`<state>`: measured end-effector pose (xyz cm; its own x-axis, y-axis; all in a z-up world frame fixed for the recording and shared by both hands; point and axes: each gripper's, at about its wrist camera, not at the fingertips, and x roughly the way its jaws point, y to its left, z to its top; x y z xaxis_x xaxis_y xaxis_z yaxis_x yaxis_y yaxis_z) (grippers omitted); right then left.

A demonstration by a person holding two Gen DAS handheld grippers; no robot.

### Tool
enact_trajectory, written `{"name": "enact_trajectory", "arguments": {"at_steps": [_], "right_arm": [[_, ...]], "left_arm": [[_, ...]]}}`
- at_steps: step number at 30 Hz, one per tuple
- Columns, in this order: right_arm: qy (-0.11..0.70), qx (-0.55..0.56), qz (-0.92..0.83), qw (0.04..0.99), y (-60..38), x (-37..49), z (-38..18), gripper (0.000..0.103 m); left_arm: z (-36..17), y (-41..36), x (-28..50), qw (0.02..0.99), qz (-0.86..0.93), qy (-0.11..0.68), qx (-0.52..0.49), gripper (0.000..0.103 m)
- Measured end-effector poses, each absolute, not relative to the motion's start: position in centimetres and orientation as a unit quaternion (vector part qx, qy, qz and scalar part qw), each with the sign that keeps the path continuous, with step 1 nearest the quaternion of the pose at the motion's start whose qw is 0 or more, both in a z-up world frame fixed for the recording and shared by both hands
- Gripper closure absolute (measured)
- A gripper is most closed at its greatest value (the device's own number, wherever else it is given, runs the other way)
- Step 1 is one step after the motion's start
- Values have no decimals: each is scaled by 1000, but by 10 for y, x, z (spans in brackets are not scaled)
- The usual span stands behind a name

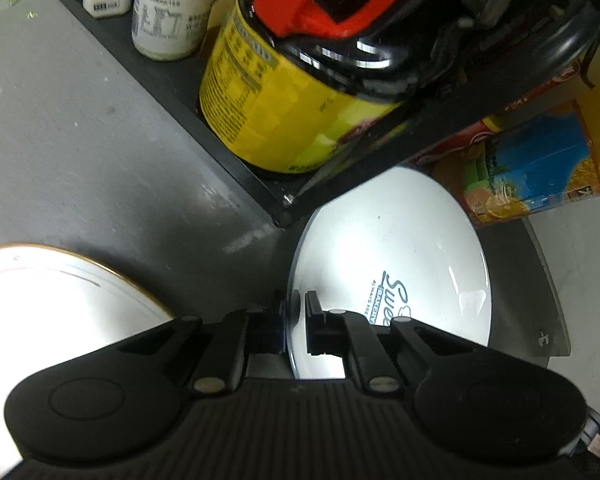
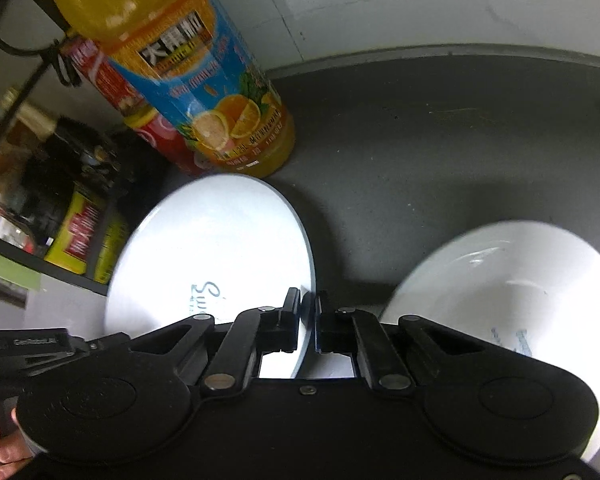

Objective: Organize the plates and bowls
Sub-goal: 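Close both tools on the rim of the white 'Sweet' plate, then lift the 'Sweet' plate with both tools and lower it onto the flower plate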

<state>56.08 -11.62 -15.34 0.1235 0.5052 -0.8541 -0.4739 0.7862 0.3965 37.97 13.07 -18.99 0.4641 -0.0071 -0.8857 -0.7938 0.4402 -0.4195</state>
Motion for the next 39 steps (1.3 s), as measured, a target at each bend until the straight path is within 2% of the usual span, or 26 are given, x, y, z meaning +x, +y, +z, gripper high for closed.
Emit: {"name": "enact_trajectory", "arguments": {"at_steps": [9, 19, 39], "right_arm": [[550, 45, 326, 768, -134, 537, -123, 96], [547, 69, 306, 776, -136, 512, -119, 96], [508, 90, 321, 794, -140, 455, -67, 95]], "left_arm": [[-172, 135, 374, 739, 248, 449, -438, 96], [-164, 140, 359, 751, 221, 459, -421, 96], [-120, 139, 316, 783, 197, 444, -389, 96]]}}
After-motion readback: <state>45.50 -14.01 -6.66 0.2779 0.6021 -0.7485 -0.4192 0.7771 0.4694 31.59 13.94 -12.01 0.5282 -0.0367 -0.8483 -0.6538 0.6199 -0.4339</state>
